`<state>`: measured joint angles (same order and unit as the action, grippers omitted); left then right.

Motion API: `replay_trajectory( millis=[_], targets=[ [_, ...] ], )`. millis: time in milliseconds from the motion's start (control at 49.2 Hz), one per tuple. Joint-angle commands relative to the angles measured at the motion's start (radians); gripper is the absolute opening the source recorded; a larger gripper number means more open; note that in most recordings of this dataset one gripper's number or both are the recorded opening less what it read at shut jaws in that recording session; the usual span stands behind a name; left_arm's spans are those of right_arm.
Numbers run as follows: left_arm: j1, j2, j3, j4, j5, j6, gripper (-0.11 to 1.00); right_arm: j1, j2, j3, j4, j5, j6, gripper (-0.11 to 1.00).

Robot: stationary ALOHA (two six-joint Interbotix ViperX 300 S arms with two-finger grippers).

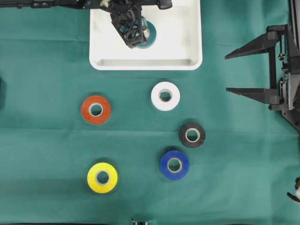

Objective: Pick up the tape from a random location and place it into the white case.
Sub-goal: 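Lower the teal roll into the tray and open the left gripper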

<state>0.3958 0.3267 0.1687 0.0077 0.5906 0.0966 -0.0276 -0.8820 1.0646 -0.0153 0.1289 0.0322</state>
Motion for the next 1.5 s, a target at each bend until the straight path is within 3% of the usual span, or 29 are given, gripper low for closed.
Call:
replay_trajectory(
  millis=[0,427,488,651,752,1118,1484],
  targets=[
    [0.003,-0.012,-0.012,0.0,-0.02,0.008,0.2,-0.002,0.006,-0.025,-0.002,-0.006,-0.002,0.91],
    [0.005,-0.014,-0.014,-0.002,-0.014,0.02,0.22,-0.002,0.006,-0.026,-0.002,-0.006,-0.002,0.91],
    [0.005,-0.017,-0.012,-0.002,-0.014,0.02,0.34,-0.002,0.006,-0.026,-0.002,-0.005,-0.002,0.91],
    [0.008,-0.018,-0.011,-0.003,-0.012,0.021,0.84,0.0,0.006,-0.025,-0.002,-0.005,-0.002,0.91],
    [0.009,-0.02,-0.011,-0.002,-0.014,0.021,0.99,-0.002,0.006,-0.026,-0.002,-0.003,-0.002,0.91],
    [0.009,-0.051,-0.015,-0.003,0.038,0.021,0.99,0.0,0.005,-0.028,-0.002,-0.003,0.0,0.91],
    [0.009,-0.215,-0.06,-0.002,0.146,0.021,0.99,0.0,0.006,-0.031,-0.002,0.0,-0.002,0.91]
  ],
)
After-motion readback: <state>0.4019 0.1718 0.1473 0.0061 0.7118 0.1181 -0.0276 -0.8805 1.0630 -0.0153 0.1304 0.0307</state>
